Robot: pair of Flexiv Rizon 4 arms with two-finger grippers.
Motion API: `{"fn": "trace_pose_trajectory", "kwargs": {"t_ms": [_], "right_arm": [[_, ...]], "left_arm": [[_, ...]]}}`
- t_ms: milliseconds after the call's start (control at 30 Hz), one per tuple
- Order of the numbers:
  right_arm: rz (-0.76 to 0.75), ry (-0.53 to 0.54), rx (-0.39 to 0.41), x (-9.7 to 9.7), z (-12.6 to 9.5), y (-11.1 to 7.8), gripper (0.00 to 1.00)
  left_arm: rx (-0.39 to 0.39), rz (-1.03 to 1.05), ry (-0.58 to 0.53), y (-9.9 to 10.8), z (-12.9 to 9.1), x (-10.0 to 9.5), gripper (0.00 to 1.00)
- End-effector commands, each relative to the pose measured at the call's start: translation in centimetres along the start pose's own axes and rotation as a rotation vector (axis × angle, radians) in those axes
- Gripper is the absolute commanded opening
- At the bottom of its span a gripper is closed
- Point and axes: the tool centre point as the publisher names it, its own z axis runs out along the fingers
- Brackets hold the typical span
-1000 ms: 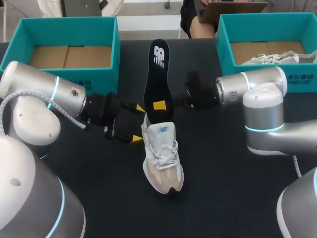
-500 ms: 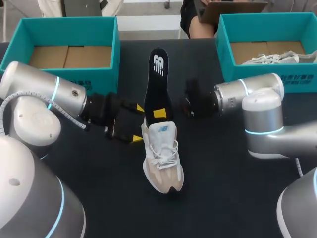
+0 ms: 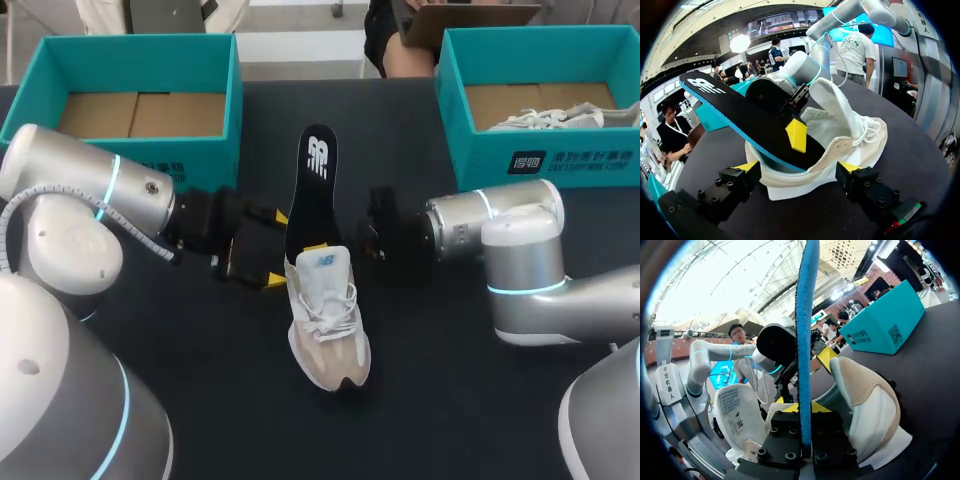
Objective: Take the shoe out of the shoebox, open the shoe tongue, remove and reinsert the insole, then place the shoe into the shoebox
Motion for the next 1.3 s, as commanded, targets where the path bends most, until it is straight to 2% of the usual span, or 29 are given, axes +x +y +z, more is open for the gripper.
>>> {"fn": "trace_pose_trajectory", "kwargs": {"t_ms": [33, 333, 500, 567, 667, 1067, 1200, 1300], "right_arm": [[0.009, -0.006, -0.005, 0.2, 0.7, -1.3, 0.00], [0.040, -0.025, 0.009, 0.7, 0.3, -1.5, 0.00], [0.019, -0.041, 0.024, 0.8, -0.2, -0.6, 0.00], [0.013, -0.042, 0.030, 0.8, -0.2, -0.3, 0.26], [0.001, -0.047, 0.037, 0.7, -0.2, 0.0, 0.36], [-0.055, -0.058, 0.067, 0.2, -0.7, 2.6, 0.37], [-0.069, -0.052, 0.089, -0.2, -0.8, 3.9, 0.35], [-0.056, -0.037, 0.114, -0.5, -0.9, 4.1, 0.30]], "left_arm": [[-0.003, 0.000, 0.002, 0.0, 0.1, -0.1, 1.00], [-0.003, 0.000, 0.002, 0.0, 0.1, -0.1, 1.00], [-0.003, 0.000, 0.002, 0.0, 0.1, -0.1, 1.00], [-0.003, 0.000, 0.002, 0.0, 0.1, -0.1, 1.00], [-0.003, 0.000, 0.002, 0.0, 0.1, -0.1, 1.00], [-0.003, 0.000, 0.002, 0.0, 0.1, -0.1, 1.00], [-0.003, 0.000, 0.002, 0.0, 0.1, -0.1, 1.00], [-0.003, 0.000, 0.002, 0.0, 0.1, -0.1, 1.00]]}}
